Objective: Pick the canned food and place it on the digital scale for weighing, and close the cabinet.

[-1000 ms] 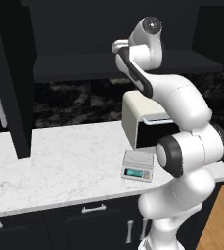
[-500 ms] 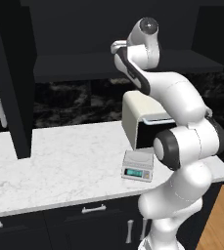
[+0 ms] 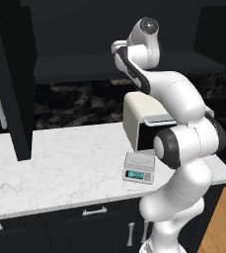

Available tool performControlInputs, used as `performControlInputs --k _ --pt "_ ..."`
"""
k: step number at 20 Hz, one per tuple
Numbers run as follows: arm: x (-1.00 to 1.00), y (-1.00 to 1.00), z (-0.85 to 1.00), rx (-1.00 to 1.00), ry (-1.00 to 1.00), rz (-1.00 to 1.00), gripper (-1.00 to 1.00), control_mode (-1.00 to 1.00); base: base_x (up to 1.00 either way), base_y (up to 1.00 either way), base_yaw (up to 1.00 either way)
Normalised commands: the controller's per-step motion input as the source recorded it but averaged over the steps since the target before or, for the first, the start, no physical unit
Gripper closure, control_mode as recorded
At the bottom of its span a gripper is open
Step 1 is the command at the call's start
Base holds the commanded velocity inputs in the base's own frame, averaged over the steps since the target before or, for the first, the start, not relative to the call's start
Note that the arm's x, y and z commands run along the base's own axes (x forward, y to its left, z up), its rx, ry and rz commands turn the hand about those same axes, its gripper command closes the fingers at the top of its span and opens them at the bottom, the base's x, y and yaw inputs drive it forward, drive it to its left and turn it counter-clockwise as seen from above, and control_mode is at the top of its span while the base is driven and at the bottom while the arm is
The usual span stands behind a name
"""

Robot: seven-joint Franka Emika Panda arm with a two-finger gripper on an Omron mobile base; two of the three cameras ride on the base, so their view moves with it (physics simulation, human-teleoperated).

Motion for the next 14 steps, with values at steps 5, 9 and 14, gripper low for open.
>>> performControlInputs --k 5,9,14 --pt "-0.16 0.03 -0.07 0.00 0.00 0.01 1.00 -1.00 0.00 0.00 0.00" --pt "-0.94 0.01 0.00 0.00 -0.02 0.02 1.00 -1.00 0.00 0.00 0.00" --pt "-1.00 0.00 0.00 0.00 -0.03 0.04 1.00 -1.00 0.00 0.00 0.00"
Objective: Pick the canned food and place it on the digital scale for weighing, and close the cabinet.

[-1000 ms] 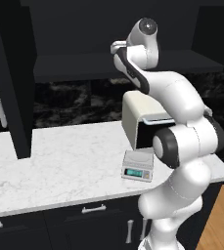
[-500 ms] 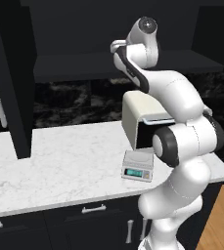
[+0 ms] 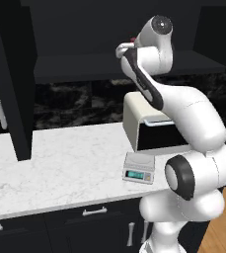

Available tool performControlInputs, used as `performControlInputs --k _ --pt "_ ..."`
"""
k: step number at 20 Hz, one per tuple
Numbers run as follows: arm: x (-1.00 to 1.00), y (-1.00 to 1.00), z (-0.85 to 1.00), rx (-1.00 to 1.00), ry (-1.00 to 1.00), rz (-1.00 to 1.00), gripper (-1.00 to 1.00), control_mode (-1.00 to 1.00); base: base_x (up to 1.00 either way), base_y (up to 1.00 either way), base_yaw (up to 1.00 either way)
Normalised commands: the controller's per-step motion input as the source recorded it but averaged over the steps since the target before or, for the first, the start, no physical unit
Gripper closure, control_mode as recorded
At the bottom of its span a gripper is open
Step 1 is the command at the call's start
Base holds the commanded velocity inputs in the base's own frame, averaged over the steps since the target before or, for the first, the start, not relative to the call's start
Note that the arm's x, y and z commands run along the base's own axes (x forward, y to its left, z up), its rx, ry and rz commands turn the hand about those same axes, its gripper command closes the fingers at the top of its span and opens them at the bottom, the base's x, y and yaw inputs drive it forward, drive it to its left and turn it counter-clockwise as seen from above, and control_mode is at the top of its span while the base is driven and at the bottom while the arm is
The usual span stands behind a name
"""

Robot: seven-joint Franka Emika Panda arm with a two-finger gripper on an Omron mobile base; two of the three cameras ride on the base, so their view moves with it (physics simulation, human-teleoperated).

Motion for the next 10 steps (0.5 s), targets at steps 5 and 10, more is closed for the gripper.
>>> performControlInputs --k 5,10 --pt "-1.00 -0.01 0.00 0.08 -0.03 0.06 1.00 -1.00 0.00 0.00 0.00" --pt "-1.00 -0.05 0.00 0.05 -0.07 0.08 1.00 -1.00 0.00 0.00 0.00"
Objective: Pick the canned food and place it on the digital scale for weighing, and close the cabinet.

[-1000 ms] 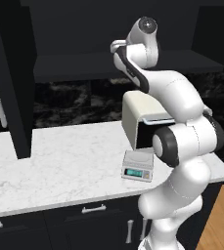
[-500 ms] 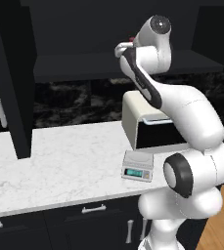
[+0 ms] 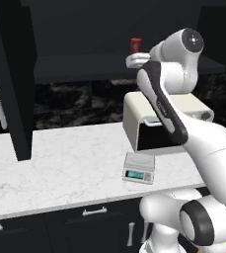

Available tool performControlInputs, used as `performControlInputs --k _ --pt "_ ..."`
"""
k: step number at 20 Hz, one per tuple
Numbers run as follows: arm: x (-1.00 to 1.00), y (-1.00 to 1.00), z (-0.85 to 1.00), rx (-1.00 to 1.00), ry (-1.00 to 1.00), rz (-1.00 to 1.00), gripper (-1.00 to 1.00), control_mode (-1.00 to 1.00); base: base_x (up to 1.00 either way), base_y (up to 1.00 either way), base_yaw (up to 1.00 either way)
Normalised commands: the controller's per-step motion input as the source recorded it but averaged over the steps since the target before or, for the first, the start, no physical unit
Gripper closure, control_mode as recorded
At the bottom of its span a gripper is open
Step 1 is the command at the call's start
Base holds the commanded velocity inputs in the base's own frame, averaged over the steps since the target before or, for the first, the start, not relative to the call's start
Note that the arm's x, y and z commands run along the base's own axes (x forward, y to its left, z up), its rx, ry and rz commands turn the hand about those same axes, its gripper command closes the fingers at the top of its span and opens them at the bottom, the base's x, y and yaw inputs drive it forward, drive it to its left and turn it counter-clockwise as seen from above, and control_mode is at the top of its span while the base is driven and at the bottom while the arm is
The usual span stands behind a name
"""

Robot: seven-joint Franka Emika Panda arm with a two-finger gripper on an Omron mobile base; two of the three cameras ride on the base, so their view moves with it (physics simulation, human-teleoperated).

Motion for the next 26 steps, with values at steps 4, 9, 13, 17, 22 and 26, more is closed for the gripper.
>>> performControlInputs --k 4,9,13,17,22,26 --pt "-1.00 -0.17 -0.04 0.00 -0.09 0.17 1.00 -1.00 0.00 0.00 0.00" --pt "-0.98 -0.20 -0.26 0.00 -0.06 0.28 1.00 -1.00 0.00 0.00 0.00" --pt "-0.57 -0.20 -0.44 0.00 -0.09 0.36 1.00 -1.00 0.00 0.00 0.00" --pt "-0.03 -0.22 -0.52 0.00 -0.06 0.36 1.00 -1.00 0.00 0.00 0.00" --pt "0.00 -0.36 -0.53 0.00 -0.05 0.36 1.00 -1.00 0.00 0.00 0.00" --pt "0.00 -0.15 -0.53 0.00 0.00 0.22 1.00 -1.00 0.00 0.00 0.00"
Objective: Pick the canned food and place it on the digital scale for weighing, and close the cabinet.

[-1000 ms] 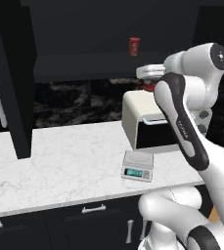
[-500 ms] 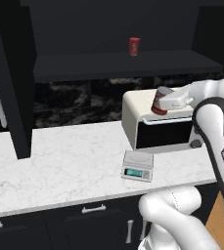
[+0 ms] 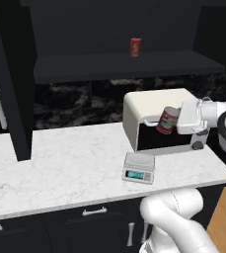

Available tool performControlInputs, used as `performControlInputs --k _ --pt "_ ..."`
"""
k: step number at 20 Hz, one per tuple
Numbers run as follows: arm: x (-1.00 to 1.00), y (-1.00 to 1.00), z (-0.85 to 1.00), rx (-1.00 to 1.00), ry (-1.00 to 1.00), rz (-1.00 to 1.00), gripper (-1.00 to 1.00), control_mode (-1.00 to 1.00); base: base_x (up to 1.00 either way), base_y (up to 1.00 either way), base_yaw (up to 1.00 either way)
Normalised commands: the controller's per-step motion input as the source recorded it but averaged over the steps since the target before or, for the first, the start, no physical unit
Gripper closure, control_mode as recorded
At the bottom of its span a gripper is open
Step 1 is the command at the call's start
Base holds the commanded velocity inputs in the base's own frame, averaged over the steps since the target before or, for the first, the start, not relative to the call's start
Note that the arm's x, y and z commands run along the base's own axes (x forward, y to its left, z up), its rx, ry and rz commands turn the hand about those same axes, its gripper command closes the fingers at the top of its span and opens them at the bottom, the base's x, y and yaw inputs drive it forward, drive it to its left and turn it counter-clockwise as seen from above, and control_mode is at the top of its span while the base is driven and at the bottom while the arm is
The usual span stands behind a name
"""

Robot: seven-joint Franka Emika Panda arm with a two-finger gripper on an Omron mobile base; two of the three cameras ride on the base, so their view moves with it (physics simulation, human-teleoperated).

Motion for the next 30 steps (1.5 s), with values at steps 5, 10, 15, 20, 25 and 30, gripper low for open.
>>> performControlInputs --k 5,10,15,20,25,30 --pt "0.14 0.00 -0.71 -0.02 0.00 0.06 1.00 -1.00 0.00 0.00 0.00" --pt "0.17 0.00 -0.68 -0.07 0.00 0.00 1.00 -1.00 0.00 0.00 0.00" --pt "0.24 0.00 -0.55 -0.02 0.01 0.00 1.00 -1.00 0.00 0.00 0.00" --pt "0.31 0.00 -0.42 0.00 0.03 0.00 1.00 -1.00 0.00 0.00 0.00" --pt "0.31 0.00 -0.31 0.00 0.03 0.00 1.00 -1.00 0.00 0.00 0.00" --pt "0.43 0.00 -0.30 0.00 0.01 0.00 1.00 -1.00 0.00 0.00 0.00"
